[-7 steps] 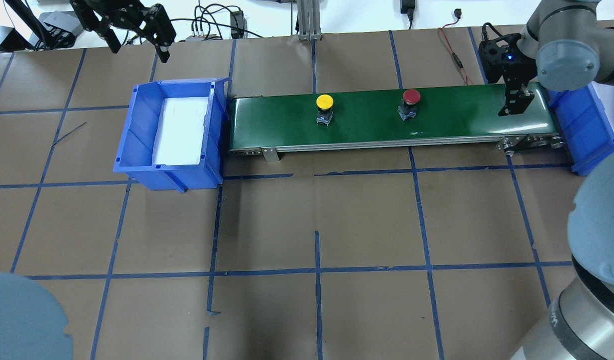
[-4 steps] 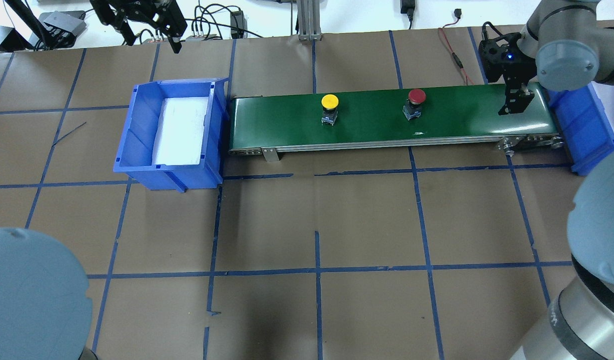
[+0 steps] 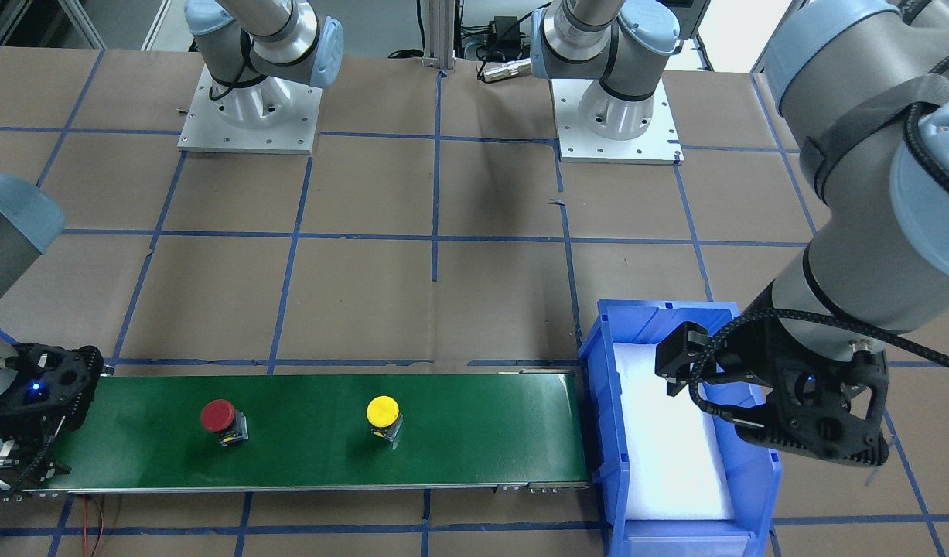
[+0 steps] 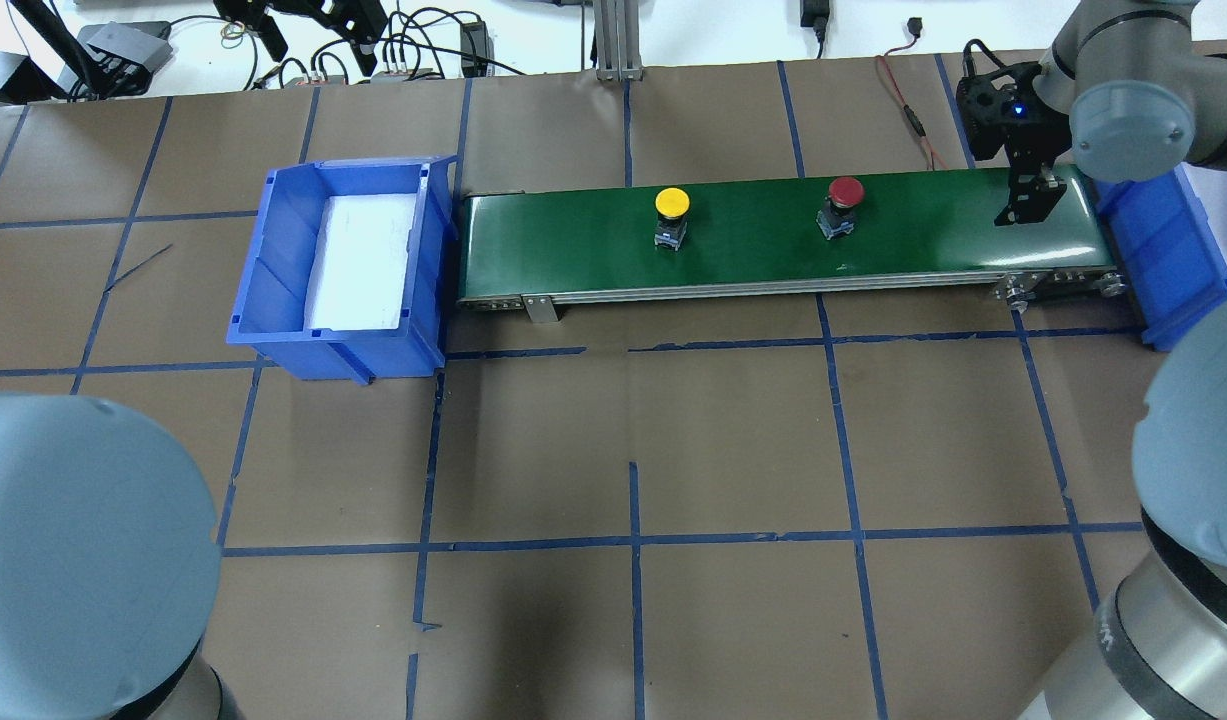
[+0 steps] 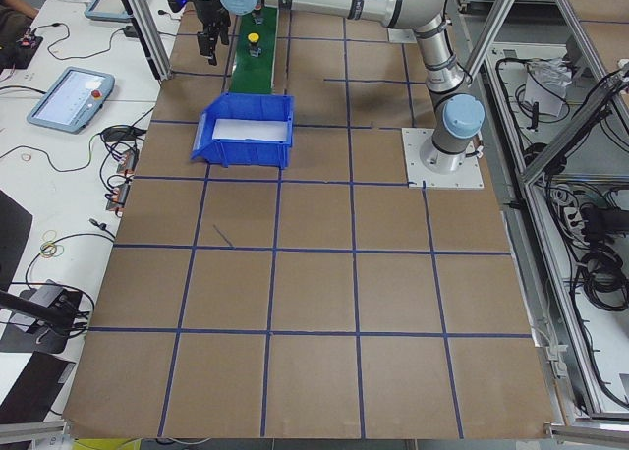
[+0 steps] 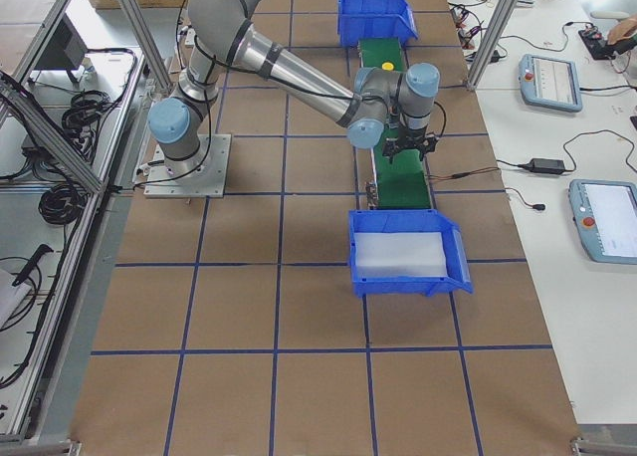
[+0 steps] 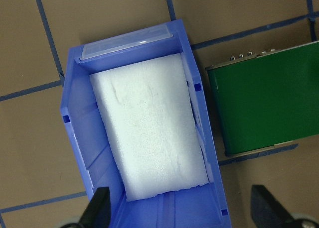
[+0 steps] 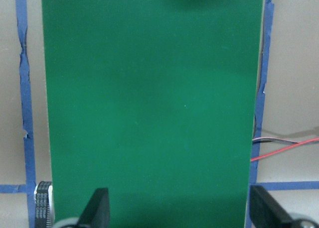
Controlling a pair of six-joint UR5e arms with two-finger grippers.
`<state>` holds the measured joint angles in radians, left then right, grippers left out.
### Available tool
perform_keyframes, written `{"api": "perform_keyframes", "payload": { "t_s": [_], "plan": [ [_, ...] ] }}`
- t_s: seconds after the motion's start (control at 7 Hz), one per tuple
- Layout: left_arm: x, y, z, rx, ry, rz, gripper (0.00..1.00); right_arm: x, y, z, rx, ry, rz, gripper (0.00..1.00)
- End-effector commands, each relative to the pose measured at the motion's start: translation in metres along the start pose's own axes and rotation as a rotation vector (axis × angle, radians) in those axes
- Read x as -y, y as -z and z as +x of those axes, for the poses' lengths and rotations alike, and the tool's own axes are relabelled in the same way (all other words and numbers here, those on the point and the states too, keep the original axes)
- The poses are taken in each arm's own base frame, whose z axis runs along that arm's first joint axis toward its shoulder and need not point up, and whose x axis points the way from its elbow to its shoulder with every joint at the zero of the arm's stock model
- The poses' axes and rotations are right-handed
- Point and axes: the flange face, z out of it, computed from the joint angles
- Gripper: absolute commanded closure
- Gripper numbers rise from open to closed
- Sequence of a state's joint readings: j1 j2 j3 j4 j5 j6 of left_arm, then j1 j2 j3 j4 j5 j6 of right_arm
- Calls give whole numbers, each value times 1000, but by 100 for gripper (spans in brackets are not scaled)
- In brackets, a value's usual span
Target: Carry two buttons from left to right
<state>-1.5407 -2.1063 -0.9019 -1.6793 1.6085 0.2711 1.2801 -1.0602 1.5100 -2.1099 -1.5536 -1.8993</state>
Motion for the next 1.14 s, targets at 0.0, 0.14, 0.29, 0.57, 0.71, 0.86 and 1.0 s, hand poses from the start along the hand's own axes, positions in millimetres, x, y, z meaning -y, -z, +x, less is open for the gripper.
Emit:
{"api": "perform_keyframes", "payload": {
  "t_s": [0.0,0.14,0.29,0.57,0.71,0.86,1.0],
  "plan": [
    [11,-1,-3,4,1,8,0,0,-1,0,-3,1,0,1],
    [4,-7,0,-9,-2,-18,0,1,-1,1,-4,1,3,1],
    [-38,-5,18,-46,-1,-57,0,1,-1,1,-4,1,3,1],
    [-128,-20,40,-28,2,-33,0,0,-1,0,-4,-1,3,2],
    [-129,-25,41,-30,10,-27,0,0,-1,0,-4,-1,3,2],
    [-130,-30,38,-36,16,-35,0,1,-2,1,-3,1,4,2],
    [-131,-33,38,-37,16,-41,0,1,-2,1,-2,1,2,2]
  ]
}}
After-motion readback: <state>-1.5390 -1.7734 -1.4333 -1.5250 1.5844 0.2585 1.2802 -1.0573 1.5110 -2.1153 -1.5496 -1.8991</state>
